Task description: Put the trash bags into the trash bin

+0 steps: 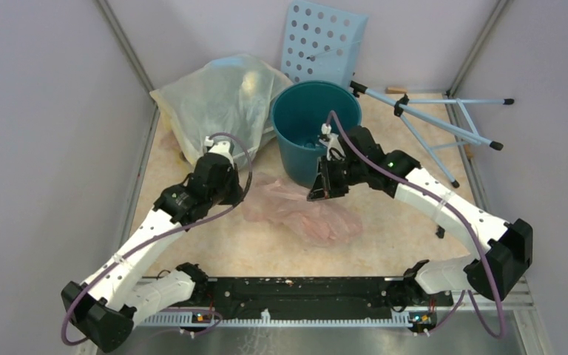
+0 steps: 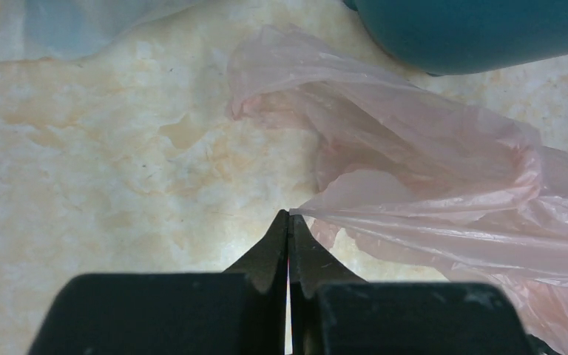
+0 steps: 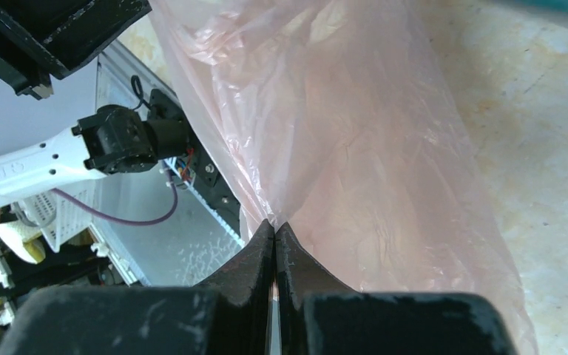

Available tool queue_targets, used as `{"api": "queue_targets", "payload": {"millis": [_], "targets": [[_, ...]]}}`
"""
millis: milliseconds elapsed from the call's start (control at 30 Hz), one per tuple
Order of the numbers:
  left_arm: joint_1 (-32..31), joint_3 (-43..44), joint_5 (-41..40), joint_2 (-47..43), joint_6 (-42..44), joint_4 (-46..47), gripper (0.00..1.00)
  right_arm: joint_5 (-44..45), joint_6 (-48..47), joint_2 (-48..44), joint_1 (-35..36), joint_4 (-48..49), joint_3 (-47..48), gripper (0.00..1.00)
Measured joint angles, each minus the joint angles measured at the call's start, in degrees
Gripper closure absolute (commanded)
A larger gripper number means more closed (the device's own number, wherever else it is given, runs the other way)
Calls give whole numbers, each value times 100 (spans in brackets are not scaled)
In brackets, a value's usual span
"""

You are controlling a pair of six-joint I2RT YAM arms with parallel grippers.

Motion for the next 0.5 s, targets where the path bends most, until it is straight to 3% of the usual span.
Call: {"api": "queue_targets", "payload": {"millis": [100, 267, 333, 433, 500], "targets": [[387, 0, 466, 22, 120, 22, 100, 63, -83, -46, -94, -37, 0, 100], [498, 2, 914, 190, 404, 2, 100, 160, -184, -55, -238, -146, 0, 100], [549, 2, 1019, 354, 487, -7, 84, 168, -199, -55, -313, -155, -2, 100], [640, 20, 1231, 605, 614, -20, 42, 173, -184, -55, -494, -153, -4, 100], [686, 46, 1569, 726, 695, -7, 24, 173, -114, -55, -640, -140, -7, 100]]}}
